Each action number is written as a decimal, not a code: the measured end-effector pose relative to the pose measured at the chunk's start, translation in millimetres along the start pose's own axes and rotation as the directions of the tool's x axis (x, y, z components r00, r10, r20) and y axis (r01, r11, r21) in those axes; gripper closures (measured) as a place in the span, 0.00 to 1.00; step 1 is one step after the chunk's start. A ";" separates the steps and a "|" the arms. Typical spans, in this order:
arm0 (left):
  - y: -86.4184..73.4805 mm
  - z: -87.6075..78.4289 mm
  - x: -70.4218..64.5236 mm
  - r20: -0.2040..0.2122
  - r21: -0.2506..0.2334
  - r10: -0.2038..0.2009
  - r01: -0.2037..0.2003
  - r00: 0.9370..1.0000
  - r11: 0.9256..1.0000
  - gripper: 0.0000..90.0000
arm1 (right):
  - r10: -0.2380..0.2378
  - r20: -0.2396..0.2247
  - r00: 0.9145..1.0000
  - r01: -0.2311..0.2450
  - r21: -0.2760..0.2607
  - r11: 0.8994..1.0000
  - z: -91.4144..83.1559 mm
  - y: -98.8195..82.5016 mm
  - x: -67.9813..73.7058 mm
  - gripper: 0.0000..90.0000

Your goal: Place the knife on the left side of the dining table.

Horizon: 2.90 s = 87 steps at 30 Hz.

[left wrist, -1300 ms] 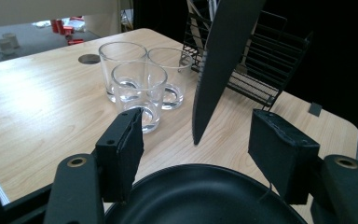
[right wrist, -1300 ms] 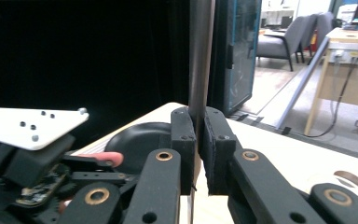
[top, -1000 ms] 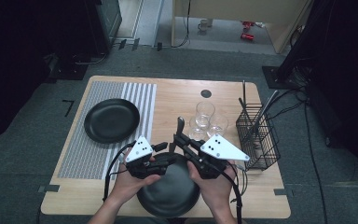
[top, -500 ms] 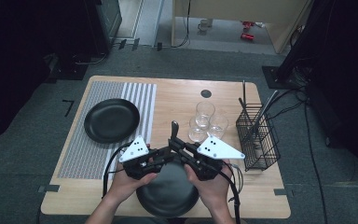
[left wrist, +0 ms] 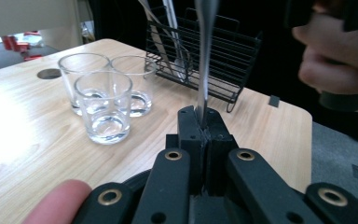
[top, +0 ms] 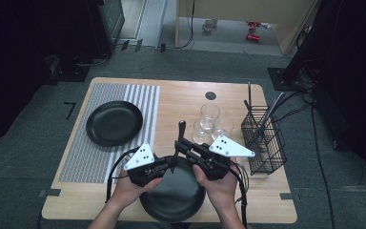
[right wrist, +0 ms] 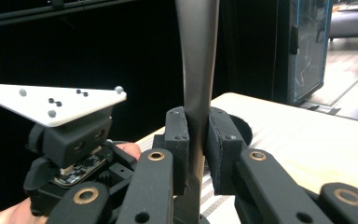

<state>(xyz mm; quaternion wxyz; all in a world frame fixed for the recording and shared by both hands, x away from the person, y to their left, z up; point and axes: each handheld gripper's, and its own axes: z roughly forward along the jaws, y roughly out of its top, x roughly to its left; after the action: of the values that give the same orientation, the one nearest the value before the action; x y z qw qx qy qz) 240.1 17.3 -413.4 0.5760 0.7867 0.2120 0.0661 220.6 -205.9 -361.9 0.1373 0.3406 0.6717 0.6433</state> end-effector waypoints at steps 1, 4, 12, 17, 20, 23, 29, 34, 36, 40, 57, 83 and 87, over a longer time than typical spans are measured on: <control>-0.5 0.4 0.0 0.002 0.000 0.002 -0.002 1.000 1.000 1.00 | 0.013 -0.010 1.000 -0.013 0.000 1.000 -0.3 -1.2 -1.9 0.91; -1.3 0.6 0.7 -0.002 -0.006 0.002 -0.002 1.000 1.000 1.00 | 0.022 -0.012 1.000 -0.022 -0.004 1.000 -0.7 -2.7 -2.6 0.91; 2.0 -5.3 -2.6 -0.089 -0.059 0.019 -0.024 0.996 0.998 1.00 | -0.018 0.060 0.998 0.017 0.016 1.000 5.8 -9.8 9.9 0.88; 2.5 -4.0 -8.0 -0.135 -0.059 0.054 -0.062 0.989 0.996 1.00 | -0.046 0.137 0.990 0.043 0.020 0.999 13.0 -15.5 21.0 0.89; 1.9 -3.9 -6.8 -0.137 -0.053 0.049 -0.057 0.989 0.997 1.00 | -0.032 0.149 0.988 0.031 0.004 1.000 14.2 -16.9 23.5 0.90; 1.2 -3.4 -6.1 -0.130 -0.044 0.053 -0.059 0.990 0.997 0.97 | -0.061 0.172 0.983 0.059 0.014 0.998 16.8 -18.2 26.8 0.91; 1.1 -4.6 -5.3 -0.142 -0.023 0.066 -0.070 0.988 0.997 0.73 | -0.074 0.199 0.977 0.077 -0.010 0.997 15.5 -15.9 27.9 0.91; 3.2 -8.2 -3.2 -0.102 -0.041 0.022 -0.026 0.995 0.999 0.59 | -0.074 0.235 0.969 0.084 -0.031 0.996 9.4 -12.3 24.4 0.91; 4.2 -10.2 -3.1 -0.073 -0.043 0.028 -0.031 0.997 0.999 0.53 | -0.075 0.247 0.966 0.087 -0.036 0.996 7.0 -11.5 22.6 0.91; 5.8 -17.1 2.1 -0.069 -0.048 0.022 -0.026 0.997 0.999 0.50 | -0.075 0.268 0.961 0.090 -0.041 0.995 3.1 -11.4 19.2 0.91; 30.5 -71.7 18.5 -0.149 -0.194 -0.072 0.042 0.986 0.980 0.51 | -0.088 0.236 0.968 0.087 0.013 0.996 24.3 -33.9 28.2 0.91; 45.0 -85.7 7.7 -0.179 -0.232 -0.119 0.076 0.977 0.970 0.80 | -0.142 0.133 0.981 0.132 0.082 0.988 68.8 -61.8 66.8 0.91; 44.5 -86.2 7.4 -0.184 -0.228 -0.114 0.070 0.976 0.971 0.89 | -0.144 0.133 0.981 0.133 0.087 0.987 70.5 -62.9 67.4 0.91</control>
<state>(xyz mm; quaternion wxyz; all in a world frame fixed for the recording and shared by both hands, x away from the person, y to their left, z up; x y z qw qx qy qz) 228.2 85.1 -344.6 0.6381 0.6971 0.2955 0.1395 197.6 -105.0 -414.5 0.2146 0.3421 0.7072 0.5803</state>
